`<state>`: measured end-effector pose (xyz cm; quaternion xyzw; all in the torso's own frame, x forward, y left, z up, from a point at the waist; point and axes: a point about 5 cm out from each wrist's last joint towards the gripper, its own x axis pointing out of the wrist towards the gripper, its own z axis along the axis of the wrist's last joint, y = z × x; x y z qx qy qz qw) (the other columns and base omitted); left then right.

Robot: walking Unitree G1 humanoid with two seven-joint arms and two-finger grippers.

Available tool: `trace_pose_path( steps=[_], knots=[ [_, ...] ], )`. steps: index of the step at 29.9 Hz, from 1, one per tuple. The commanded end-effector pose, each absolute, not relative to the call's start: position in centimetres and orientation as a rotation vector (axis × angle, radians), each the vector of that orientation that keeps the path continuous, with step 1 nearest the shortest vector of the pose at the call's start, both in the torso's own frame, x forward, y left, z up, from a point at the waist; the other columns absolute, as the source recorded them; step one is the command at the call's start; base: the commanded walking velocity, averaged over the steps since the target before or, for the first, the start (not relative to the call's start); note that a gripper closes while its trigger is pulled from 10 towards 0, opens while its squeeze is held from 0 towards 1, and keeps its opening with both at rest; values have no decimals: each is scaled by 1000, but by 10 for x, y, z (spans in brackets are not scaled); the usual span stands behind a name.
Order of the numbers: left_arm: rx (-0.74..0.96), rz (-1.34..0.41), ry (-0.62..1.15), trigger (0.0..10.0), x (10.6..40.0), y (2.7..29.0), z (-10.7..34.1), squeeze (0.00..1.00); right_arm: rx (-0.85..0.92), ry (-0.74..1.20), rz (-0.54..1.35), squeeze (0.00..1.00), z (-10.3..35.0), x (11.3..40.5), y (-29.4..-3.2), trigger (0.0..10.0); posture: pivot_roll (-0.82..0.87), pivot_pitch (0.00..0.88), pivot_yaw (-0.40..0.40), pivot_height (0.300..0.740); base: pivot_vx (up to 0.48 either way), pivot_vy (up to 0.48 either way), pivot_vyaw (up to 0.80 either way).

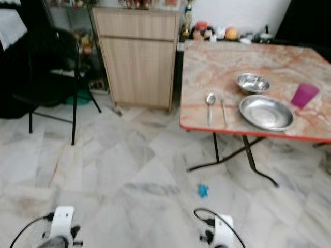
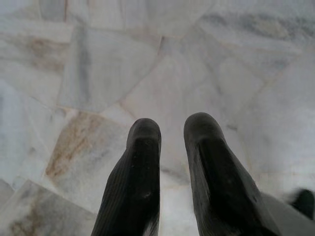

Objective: Setting the table

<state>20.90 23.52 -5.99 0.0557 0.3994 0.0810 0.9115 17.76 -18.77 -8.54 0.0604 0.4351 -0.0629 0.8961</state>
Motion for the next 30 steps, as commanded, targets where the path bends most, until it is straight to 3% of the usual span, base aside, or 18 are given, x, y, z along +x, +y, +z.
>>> trace_pose_path(
  steps=[1,20,30],
  knots=[
    [102,150,834,10000,207,228,-63,0,112,900,-156,0,-85,176,-198,10000,156,0,-36,740,0,-285,0],
    [92,141,832,10000,209,223,-63,0,106,897,-157,0,-84,177,-199,10000,156,0,-42,740,0,-285,0],
    [79,140,831,10000,208,223,-63,0,104,893,-163,0,-84,177,-200,10000,153,0,-42,740,0,0,0]
  ],
)
